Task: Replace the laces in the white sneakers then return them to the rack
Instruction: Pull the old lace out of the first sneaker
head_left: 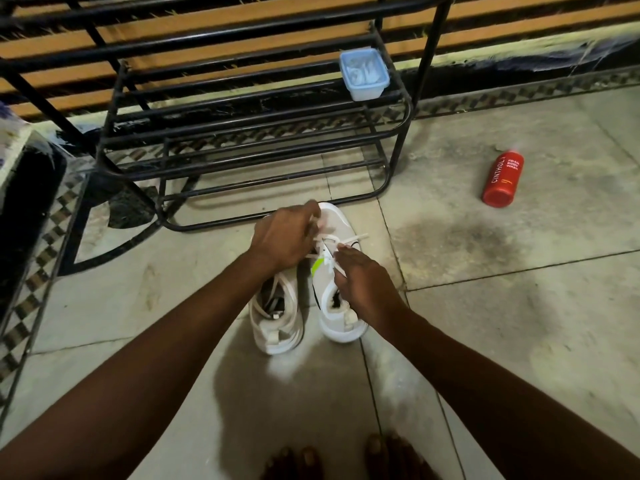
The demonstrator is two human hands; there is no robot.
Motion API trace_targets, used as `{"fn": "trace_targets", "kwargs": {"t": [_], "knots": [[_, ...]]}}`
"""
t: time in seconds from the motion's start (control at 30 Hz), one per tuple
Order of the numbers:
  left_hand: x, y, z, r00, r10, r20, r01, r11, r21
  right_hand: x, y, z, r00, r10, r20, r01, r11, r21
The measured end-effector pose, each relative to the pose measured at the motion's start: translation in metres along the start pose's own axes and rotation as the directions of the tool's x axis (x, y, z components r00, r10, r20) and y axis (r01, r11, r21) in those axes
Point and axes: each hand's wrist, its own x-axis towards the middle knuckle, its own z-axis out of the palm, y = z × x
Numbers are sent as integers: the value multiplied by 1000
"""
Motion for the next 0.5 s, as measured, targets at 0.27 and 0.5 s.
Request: {"fn": "trace_targets", "kwargs": {"t": [0.27, 0.5], "knots": [[5, -8, 6, 998, -25, -53, 17, 988, -154, 1, 1, -1, 1000, 1, 1, -1, 1000, -9], [-11, 6, 9, 859, -430, -277, 89, 660, -746, -2, 0, -5, 1000, 11, -3, -11, 1000, 17]]}}
